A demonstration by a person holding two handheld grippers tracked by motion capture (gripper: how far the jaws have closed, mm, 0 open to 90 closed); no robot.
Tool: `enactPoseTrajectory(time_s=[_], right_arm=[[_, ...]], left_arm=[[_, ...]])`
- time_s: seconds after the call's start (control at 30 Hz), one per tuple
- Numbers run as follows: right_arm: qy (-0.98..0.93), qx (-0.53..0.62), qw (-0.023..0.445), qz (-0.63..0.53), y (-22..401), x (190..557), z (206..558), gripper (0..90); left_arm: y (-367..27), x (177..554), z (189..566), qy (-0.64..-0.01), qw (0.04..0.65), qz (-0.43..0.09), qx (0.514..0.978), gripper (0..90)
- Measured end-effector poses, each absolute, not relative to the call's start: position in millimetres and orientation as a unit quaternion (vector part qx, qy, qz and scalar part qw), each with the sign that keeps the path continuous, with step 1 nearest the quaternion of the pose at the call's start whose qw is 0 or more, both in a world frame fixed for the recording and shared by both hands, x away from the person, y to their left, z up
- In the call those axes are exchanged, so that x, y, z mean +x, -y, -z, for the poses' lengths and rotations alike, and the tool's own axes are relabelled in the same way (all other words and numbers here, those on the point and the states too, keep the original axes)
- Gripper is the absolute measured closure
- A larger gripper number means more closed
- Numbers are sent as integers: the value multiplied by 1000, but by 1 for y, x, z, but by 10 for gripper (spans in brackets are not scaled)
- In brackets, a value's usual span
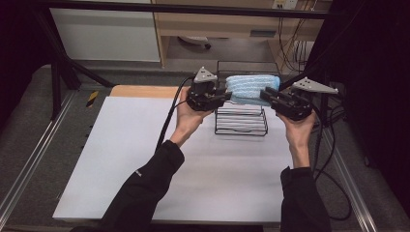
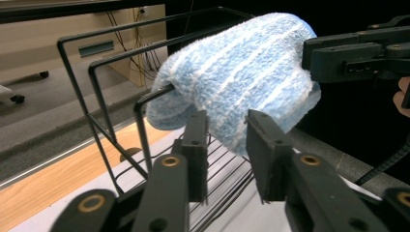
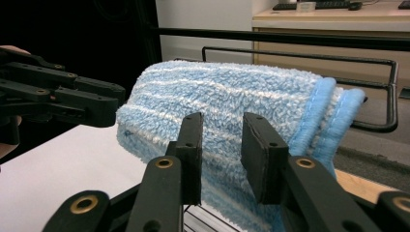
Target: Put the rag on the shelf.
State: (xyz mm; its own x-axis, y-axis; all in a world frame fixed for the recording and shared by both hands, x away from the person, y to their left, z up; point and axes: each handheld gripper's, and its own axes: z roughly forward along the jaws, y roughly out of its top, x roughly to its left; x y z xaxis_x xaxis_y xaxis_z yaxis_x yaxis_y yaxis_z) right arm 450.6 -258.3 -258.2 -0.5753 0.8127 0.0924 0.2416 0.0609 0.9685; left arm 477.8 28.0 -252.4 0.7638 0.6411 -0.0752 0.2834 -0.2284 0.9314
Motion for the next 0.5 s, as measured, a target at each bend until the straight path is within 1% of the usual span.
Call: enactPoseTrajectory(time_s=[0.3, 0.5], right_arm=[[-683, 384, 257, -566, 256, 449, 250, 640], [-682, 382, 261, -566, 256, 448, 244, 618]], left_arm=[[-44, 477, 246, -305, 547, -166, 762, 519], [-54, 478, 246, -309, 539, -170, 765, 451]])
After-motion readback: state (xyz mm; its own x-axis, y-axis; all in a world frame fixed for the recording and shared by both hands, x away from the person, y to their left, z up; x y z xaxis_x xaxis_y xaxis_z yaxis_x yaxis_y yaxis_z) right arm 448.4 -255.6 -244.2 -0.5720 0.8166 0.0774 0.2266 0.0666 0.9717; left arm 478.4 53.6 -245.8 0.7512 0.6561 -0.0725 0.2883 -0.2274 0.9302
